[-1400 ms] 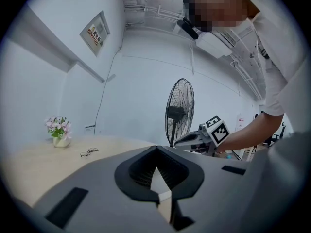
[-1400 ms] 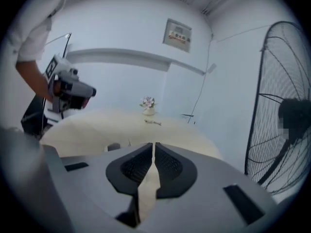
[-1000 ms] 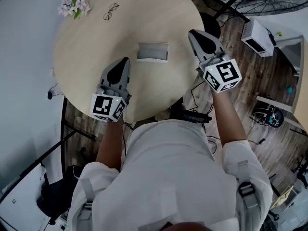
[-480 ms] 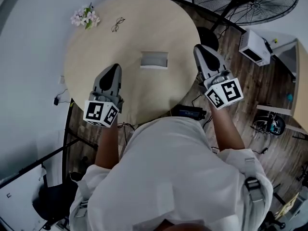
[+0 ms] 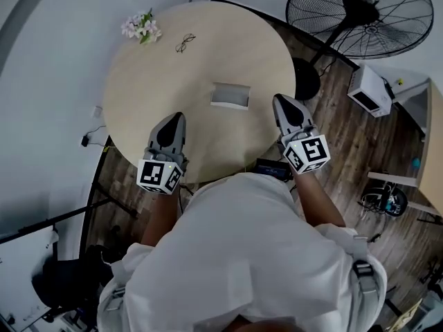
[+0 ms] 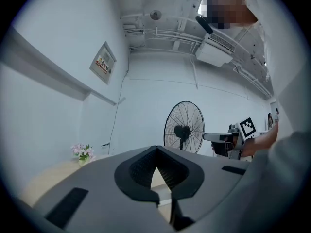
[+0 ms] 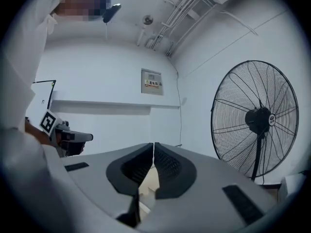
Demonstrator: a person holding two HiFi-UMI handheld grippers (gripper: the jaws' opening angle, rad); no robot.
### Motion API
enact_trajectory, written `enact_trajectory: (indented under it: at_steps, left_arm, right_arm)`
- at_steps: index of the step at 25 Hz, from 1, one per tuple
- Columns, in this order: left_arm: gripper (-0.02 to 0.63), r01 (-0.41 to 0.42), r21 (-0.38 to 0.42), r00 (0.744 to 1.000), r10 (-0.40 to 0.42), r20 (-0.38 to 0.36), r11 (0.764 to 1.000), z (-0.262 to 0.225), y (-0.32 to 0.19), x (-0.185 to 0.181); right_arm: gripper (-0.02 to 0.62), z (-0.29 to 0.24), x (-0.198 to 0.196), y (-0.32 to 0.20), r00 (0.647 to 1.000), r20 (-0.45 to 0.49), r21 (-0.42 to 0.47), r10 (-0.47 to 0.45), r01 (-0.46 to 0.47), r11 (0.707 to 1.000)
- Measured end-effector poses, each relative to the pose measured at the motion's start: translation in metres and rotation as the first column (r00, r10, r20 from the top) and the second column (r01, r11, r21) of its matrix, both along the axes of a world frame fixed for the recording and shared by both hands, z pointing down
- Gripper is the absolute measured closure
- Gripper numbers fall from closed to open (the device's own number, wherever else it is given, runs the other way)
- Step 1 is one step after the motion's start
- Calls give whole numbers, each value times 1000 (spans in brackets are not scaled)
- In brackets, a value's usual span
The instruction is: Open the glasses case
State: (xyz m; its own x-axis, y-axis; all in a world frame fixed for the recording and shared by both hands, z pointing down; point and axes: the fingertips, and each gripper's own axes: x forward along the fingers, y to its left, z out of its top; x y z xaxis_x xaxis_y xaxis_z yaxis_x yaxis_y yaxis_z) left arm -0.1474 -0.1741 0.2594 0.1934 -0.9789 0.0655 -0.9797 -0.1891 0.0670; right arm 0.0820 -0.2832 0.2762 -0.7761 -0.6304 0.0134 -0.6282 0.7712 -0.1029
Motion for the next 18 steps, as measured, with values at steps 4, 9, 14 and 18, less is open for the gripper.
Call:
enact_trajectory:
  at_steps: [4,9,14,18]
  left_arm:
    - [594,43,-28,999,-43,1,999,17,9,-7]
    - [594,71,-35,997,-71,-1,997,24,18,-8]
    - [594,80,-29,997,-80,-6,996,25,24,-8]
    - [594,92,-34,995,-93,-19,995,26,25,-7]
  right_arm:
    - [568,10,0,2,1000,-10,-33,3,-4,999]
    - [569,12,3,8,1000,-10,-29,2,-2,1000]
    - [569,15,-5,16,1000,-4,-46,-13,13,999]
    - [569,20,-11,23,999,-8,-60,-39,39,997]
